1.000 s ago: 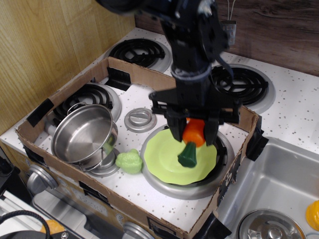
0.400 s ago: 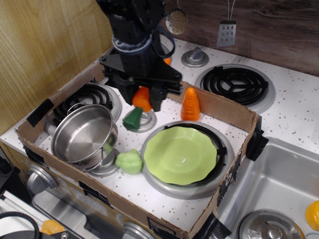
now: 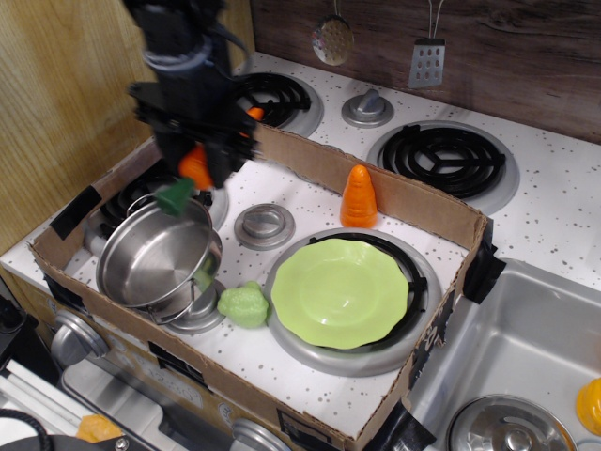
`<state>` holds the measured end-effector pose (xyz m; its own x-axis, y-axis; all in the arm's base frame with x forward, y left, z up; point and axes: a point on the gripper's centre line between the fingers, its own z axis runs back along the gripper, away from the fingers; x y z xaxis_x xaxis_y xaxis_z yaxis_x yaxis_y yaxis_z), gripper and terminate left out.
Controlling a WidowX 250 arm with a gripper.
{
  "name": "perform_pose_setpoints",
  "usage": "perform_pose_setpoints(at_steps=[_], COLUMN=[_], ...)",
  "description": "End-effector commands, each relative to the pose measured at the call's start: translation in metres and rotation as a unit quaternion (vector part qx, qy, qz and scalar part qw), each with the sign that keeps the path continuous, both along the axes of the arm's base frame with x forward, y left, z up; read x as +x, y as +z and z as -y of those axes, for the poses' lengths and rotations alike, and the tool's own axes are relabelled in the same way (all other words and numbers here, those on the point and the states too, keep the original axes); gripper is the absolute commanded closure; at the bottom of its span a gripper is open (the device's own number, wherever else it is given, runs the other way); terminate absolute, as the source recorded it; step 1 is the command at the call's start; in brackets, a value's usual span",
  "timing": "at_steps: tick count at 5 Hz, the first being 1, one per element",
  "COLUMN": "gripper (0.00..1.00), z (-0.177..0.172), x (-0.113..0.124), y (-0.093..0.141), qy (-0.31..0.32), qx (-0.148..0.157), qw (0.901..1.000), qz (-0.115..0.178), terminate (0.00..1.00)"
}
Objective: Take carrot off plate
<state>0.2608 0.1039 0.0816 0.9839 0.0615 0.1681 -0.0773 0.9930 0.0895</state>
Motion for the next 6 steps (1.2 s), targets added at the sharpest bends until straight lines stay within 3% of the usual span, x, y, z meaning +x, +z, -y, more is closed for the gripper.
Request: perform_pose_setpoints(at_steps=[1,4,6], gripper=[1.0,1.0,1.0], z=[-0.032,-0.073,-0.083], x=[-0.001,-0.009,-0.019], y=[0.015,0.004,-0.006], qy=[-0.009,-0.017,0.01], qx=[0.03,0.071,0.072], qw=[0.9992,0.9941,0.9944], qz=[0.026,0.081,0.076], terminate=[0.0,0.0,0.0])
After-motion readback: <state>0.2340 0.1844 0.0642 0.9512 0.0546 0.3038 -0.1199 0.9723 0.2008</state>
